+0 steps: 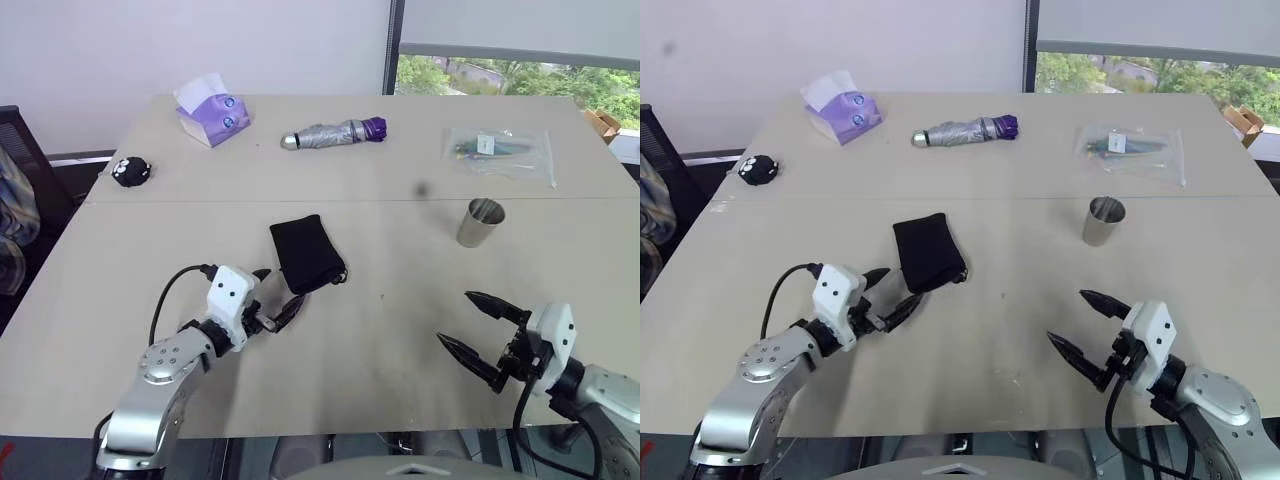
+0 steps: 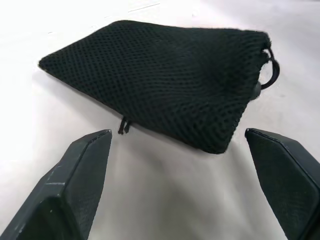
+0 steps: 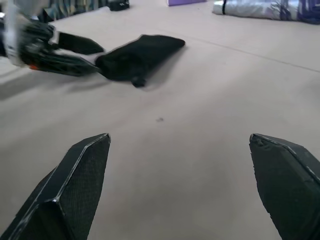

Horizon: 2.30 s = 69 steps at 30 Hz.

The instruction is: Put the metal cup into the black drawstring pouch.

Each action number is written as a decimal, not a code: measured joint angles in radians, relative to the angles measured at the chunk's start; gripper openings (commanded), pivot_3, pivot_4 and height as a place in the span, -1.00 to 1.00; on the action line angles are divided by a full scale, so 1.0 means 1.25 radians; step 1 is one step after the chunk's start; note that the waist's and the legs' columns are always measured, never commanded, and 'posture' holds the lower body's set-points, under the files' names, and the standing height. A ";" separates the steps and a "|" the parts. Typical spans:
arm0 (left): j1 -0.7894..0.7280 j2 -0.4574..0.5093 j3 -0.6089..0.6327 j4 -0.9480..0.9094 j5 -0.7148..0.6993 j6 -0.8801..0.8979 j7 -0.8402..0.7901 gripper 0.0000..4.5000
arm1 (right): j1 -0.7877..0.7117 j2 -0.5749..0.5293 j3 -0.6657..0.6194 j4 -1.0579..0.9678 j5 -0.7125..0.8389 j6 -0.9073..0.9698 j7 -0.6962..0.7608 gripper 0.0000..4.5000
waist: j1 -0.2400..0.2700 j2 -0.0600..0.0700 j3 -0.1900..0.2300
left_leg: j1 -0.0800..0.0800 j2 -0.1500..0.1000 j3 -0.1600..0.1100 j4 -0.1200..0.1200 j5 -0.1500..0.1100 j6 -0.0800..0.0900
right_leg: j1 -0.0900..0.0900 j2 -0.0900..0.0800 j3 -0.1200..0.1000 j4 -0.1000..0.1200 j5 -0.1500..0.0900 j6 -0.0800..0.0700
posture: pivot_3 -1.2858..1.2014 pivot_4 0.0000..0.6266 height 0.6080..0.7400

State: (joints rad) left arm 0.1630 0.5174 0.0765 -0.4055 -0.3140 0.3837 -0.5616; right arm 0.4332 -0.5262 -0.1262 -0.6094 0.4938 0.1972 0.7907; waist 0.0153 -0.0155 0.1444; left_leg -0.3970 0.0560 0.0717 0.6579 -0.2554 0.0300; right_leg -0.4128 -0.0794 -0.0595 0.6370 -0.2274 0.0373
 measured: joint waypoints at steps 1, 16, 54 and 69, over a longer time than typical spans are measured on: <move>-0.006 -0.003 -0.004 0.010 0.002 -0.005 -0.002 0.97 | 0.005 0.000 0.003 -0.010 0.001 0.002 -0.006 1.00 | 0.000 0.000 0.000 | 0.000 0.000 0.000 0.000 0.000 0.000 | 0.000 0.000 0.000 0.000 0.000 0.000 | 0.03 -0.52 1.00; -0.093 -0.062 -0.036 0.108 0.027 -0.052 0.004 0.43 | 0.019 0.002 0.022 -0.040 -0.001 0.012 -0.045 1.00 | 0.000 -0.002 0.001 | 0.000 0.000 0.000 0.002 0.000 0.000 | 0.000 0.000 0.000 0.002 0.000 0.000 | 0.03 -0.52 1.00; -0.591 -0.319 0.056 0.162 -0.073 0.439 0.329 -1.00 | -0.624 -0.240 0.185 0.499 -0.386 -0.048 0.010 0.08 | -0.001 -0.006 0.005 | -0.005 -0.001 -0.001 0.007 0.000 0.000 | 0.000 0.006 0.004 0.003 0.004 0.002 | 0.03 -0.52 1.00; -0.671 -0.441 0.208 0.208 -0.207 0.701 0.437 -1.00 | -0.636 -0.172 0.143 0.263 -0.315 0.098 -0.001 -0.96 | -0.003 -0.008 0.006 | -0.003 -0.001 -0.002 0.008 0.002 -0.004 | 0.001 0.007 0.005 0.004 0.004 0.002 | 0.03 -0.52 1.00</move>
State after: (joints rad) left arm -0.6760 -0.0335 0.3362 -0.1460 -0.5725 1.2606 -0.0150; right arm -0.3612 -0.7409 0.0524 -0.2801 0.1001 0.3203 0.7896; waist 0.0110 -0.0250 0.1520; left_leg -0.4014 0.0552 0.0697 0.6677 -0.2525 0.0251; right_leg -0.4121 -0.0706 -0.0526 0.6421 -0.2227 0.0395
